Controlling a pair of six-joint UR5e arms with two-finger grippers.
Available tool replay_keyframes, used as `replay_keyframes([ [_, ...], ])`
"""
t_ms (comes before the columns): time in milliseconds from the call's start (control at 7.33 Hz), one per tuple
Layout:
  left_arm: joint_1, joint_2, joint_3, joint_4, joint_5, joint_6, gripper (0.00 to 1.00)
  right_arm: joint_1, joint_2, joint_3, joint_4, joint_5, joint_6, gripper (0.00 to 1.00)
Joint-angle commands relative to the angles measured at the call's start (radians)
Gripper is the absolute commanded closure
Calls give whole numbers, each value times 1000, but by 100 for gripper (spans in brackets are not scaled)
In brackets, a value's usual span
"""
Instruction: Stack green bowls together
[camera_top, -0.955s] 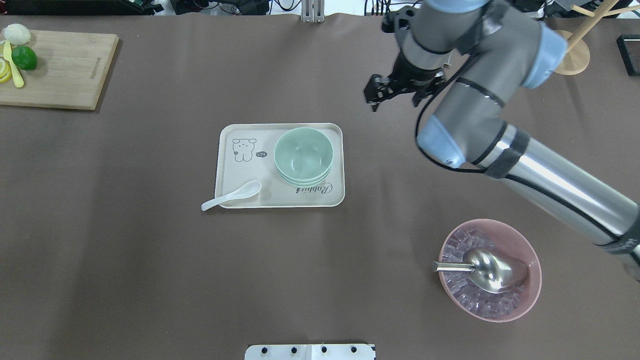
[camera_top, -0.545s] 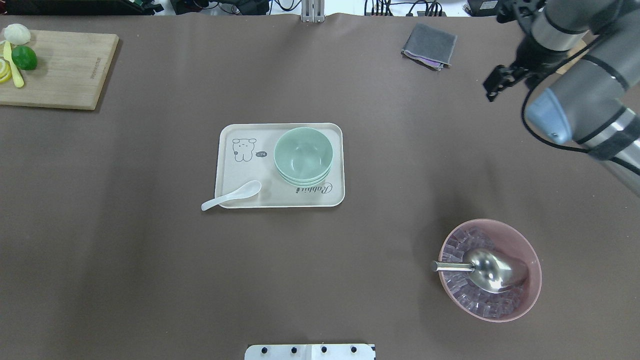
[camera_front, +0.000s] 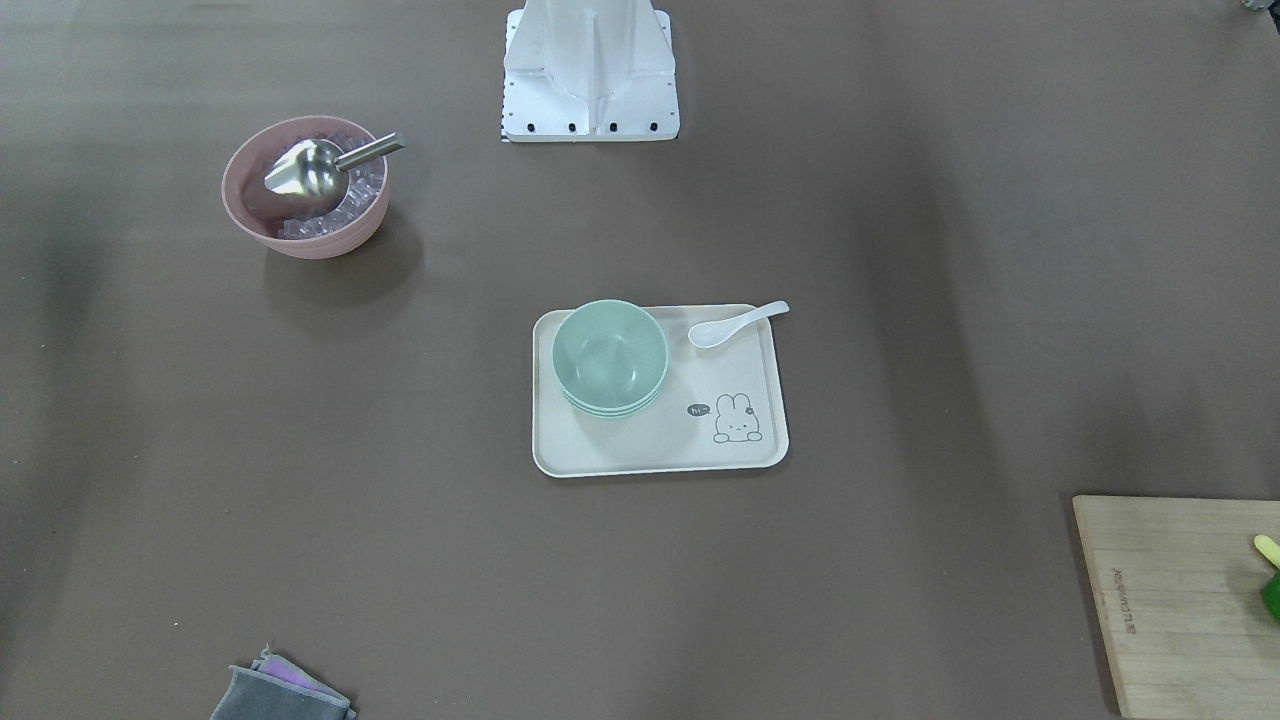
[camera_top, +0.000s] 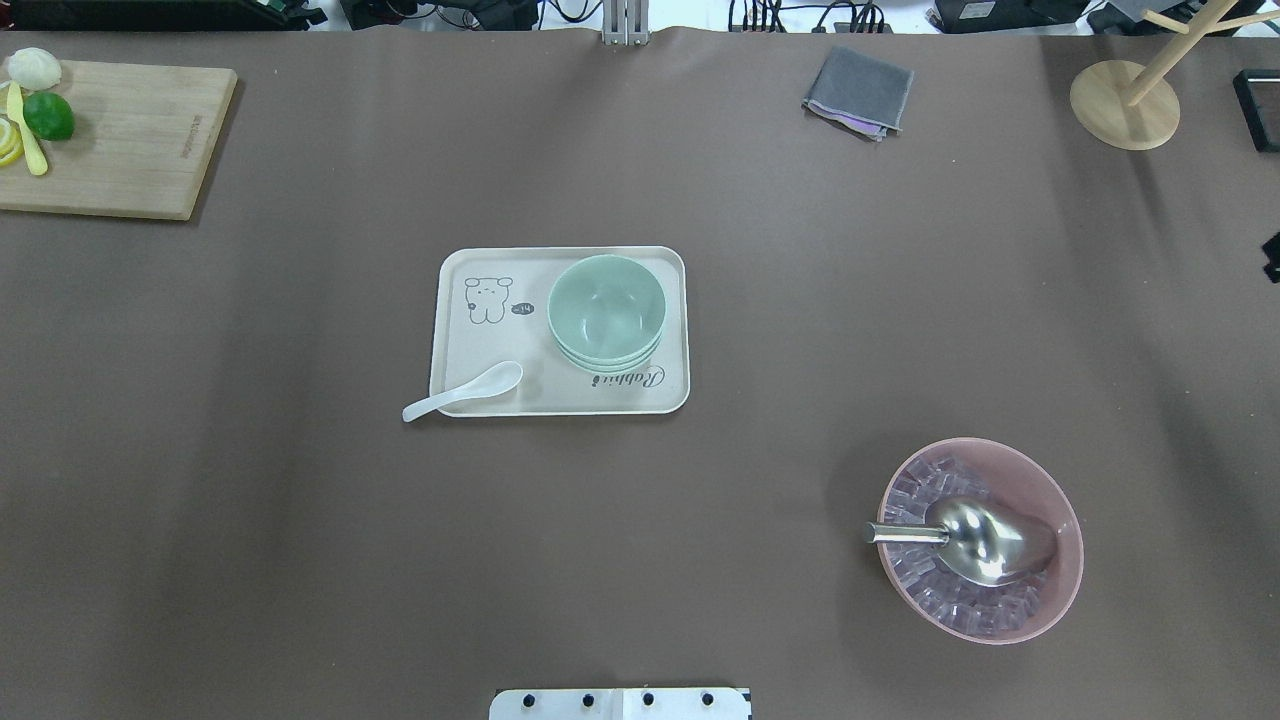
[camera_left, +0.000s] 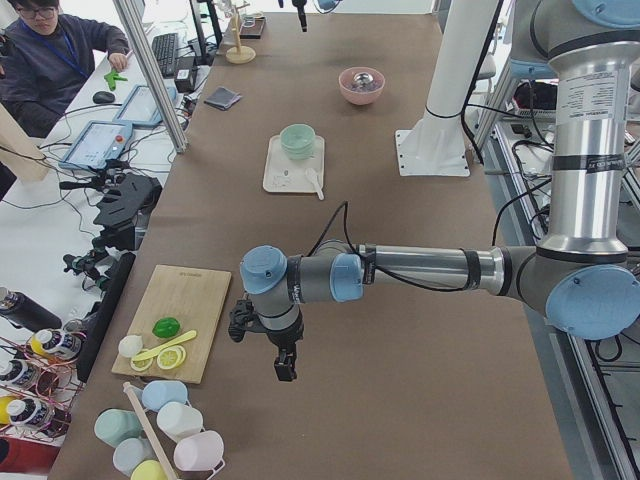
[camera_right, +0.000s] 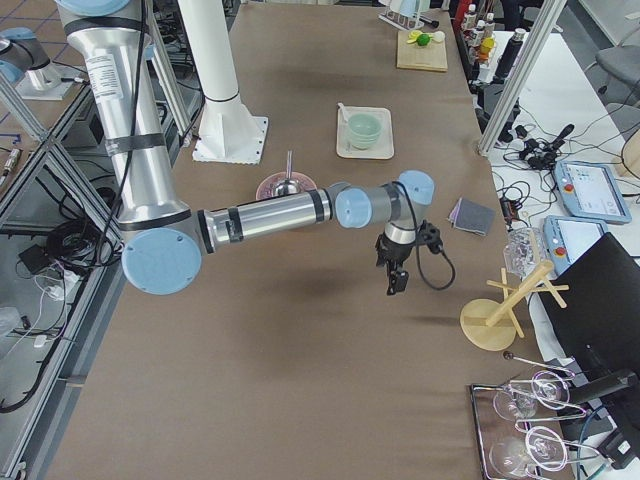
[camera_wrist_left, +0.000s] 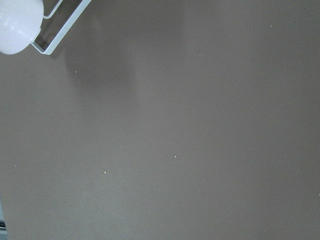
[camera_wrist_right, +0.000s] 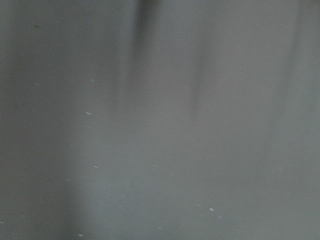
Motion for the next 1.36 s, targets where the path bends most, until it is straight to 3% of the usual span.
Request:
replay_keyframes([
  [0, 1, -13, -32, 1, -1, -1, 2, 152, -59, 6, -15, 8, -85, 0],
  [273, 7, 3, -62, 6, 20, 0, 1, 193, -88, 149, -185, -9, -123, 0],
  [409, 8, 2, -63, 9, 14, -1, 2, 193, -136, 227, -208, 2, -122, 0],
  [1227, 8, -3, -148, -5, 20, 0, 1, 185, -156, 253, -195, 6, -119, 0],
])
